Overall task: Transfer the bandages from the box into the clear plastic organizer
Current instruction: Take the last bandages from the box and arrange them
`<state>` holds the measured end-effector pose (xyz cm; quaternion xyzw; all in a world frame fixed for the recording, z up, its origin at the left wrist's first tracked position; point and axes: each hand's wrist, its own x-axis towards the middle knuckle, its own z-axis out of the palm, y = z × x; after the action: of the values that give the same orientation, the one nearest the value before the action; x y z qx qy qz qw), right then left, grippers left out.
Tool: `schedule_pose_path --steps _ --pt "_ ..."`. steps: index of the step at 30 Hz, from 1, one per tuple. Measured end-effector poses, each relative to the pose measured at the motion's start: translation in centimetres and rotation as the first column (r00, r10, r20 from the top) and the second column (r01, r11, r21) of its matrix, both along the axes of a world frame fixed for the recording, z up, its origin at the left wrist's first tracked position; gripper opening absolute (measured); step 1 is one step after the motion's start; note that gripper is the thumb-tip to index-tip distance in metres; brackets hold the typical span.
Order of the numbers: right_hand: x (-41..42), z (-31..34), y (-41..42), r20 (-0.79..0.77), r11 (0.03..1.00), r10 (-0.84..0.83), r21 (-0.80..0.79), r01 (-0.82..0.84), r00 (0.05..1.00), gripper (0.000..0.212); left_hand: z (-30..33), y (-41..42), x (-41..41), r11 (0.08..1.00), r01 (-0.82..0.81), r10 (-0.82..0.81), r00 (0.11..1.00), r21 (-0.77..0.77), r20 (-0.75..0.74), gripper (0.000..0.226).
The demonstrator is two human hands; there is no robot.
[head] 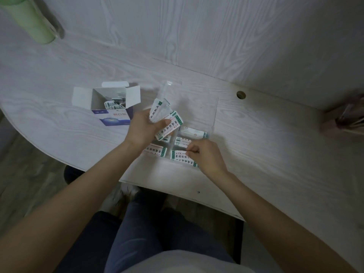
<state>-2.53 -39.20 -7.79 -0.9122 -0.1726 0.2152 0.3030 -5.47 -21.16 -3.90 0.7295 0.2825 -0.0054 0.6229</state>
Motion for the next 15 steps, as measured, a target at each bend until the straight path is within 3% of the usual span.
schedule_pose_path --steps 5,15 --pt "-0.71 0.42 -0.01 0.154 0.964 0.139 -0.245 -0.099 0.978 0.013 -0.04 -0.3 -0.39 0.999 0.019 -0.019 1.0 0.034 -0.005 0.012" --pt "-0.9 -0.15 0.03 0.202 0.918 0.269 -0.35 -0.187 0.942 0.021 0.24 -0.49 -0.14 0.999 0.03 -0.03 1.0 0.017 0.001 0.009"
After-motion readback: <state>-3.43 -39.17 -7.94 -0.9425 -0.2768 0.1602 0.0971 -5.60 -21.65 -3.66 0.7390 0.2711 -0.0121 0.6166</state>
